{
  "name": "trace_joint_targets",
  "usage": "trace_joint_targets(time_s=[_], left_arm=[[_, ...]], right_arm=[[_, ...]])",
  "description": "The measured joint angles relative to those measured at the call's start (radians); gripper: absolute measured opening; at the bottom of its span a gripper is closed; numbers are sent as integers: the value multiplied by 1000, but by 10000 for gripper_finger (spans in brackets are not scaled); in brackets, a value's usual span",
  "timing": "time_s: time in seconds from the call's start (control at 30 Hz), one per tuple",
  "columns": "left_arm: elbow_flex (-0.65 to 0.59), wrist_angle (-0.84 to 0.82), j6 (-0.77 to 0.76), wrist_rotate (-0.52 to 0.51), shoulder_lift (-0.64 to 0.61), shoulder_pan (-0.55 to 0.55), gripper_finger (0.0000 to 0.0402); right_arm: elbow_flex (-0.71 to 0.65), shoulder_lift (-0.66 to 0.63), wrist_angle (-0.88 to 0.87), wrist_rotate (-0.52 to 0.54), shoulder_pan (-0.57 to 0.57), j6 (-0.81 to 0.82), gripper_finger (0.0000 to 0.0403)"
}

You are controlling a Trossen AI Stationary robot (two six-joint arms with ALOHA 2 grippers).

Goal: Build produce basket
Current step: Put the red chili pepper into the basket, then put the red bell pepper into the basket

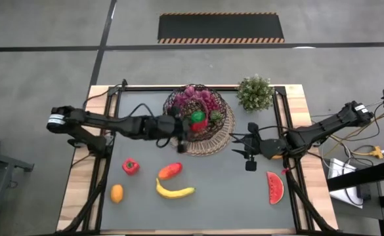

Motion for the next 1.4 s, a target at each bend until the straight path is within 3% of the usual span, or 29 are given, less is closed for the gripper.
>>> trace_joint_targets(time_s=[0.17, 0.3, 0.43, 1.0, 1.4], left_arm=[[-46, 155, -144, -48, 48, 109, 83], [-56, 156, -352, -119, 100, 159, 84], [-56, 154, -429, -142, 147, 174, 85], [-56, 154, -484, -152, 167, 173, 88], [-56, 152, -484, -140, 167, 178, 166]], right_arm=[[-73, 0, 204, -1, 0, -222, 128], [-86, -12, 286, -1, -1, -377, 123], [-101, -44, 318, -9, -3, -485, 119], [-170, -290, 252, -36, -5, -485, 100], [-171, -300, 227, -36, -5, -468, 98]])
